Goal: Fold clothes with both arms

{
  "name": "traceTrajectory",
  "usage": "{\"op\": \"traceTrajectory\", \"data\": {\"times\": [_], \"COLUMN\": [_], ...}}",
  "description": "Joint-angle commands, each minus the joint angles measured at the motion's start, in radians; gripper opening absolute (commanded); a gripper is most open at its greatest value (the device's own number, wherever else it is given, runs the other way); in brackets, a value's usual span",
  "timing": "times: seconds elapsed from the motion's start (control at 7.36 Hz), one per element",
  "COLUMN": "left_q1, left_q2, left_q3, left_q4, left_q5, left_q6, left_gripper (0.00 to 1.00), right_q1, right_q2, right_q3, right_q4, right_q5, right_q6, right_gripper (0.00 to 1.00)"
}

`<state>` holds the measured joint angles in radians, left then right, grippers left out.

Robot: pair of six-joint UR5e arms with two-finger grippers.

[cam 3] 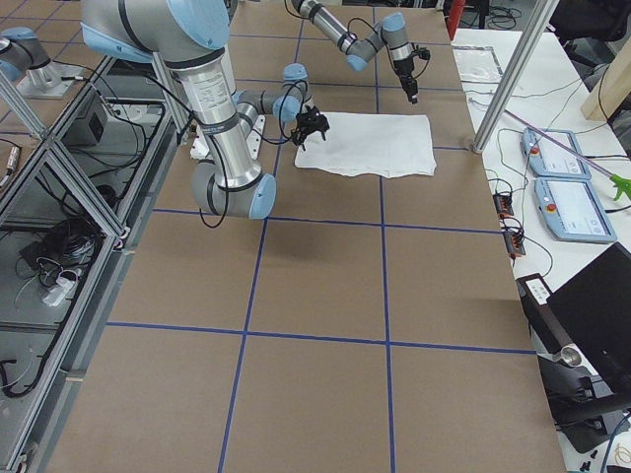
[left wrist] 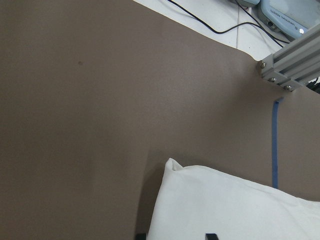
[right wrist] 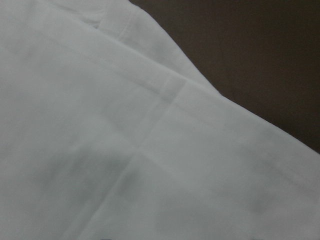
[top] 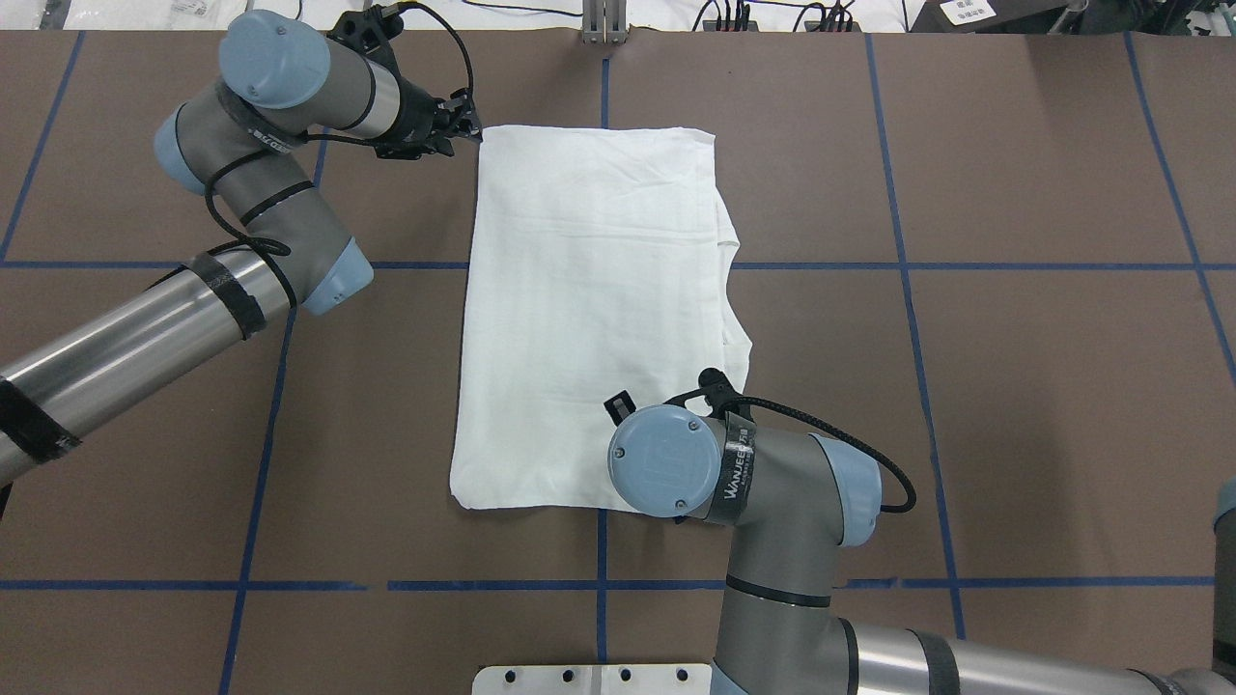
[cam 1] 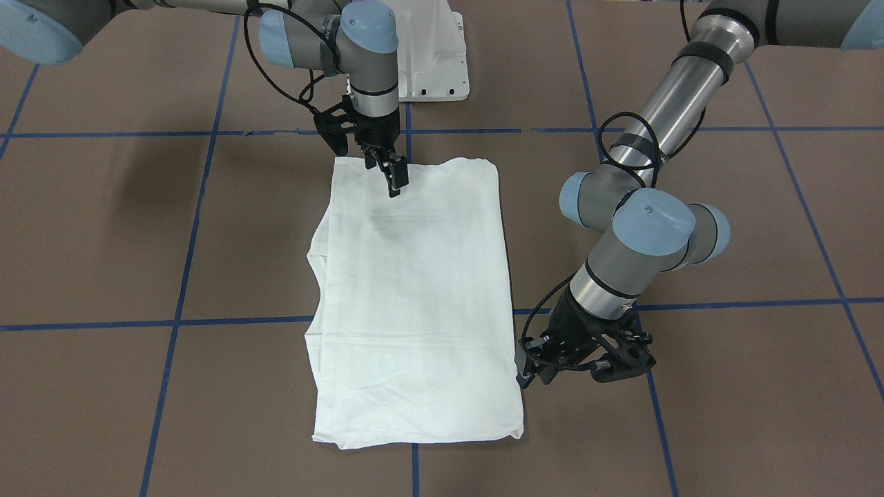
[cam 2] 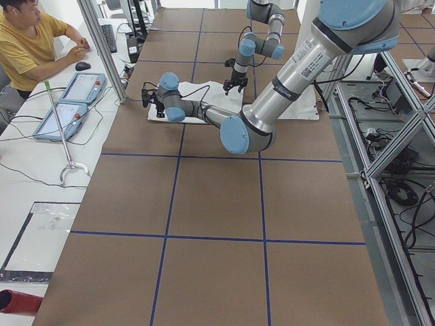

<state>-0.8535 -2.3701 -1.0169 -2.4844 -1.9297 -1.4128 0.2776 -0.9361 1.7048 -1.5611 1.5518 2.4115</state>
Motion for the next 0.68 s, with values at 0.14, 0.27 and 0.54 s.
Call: {"op": "traceTrajectory", "data": {"times": [0.14, 0.27, 0.54], "left_q1": [-0.001, 0.001, -0.001], "left_q2": [0.0, 0.002, 0.003], "left_q3": [0.0, 0.0, -0.009], "left_q4": [-0.001, -0.001, 0.004], "left_q5": [0.0, 0.001, 0.003], "left_q6": [0.002, 0.002, 0.002], "left_gripper": [0.53, 0.54, 0.54], "right_q1": [-0.008, -0.009, -0.02], "right_q2": [-0.01, -0.013, -0.01], "right_q3": [0.004, 0.01, 0.015], "right_q4": [-0.011, -0.011, -0.011], "right_q5": [0.007, 0.007, 0.005], "right_q6": [0.012, 0.026, 0.089], "right_gripper": [0.98, 0.99, 0.99]}}
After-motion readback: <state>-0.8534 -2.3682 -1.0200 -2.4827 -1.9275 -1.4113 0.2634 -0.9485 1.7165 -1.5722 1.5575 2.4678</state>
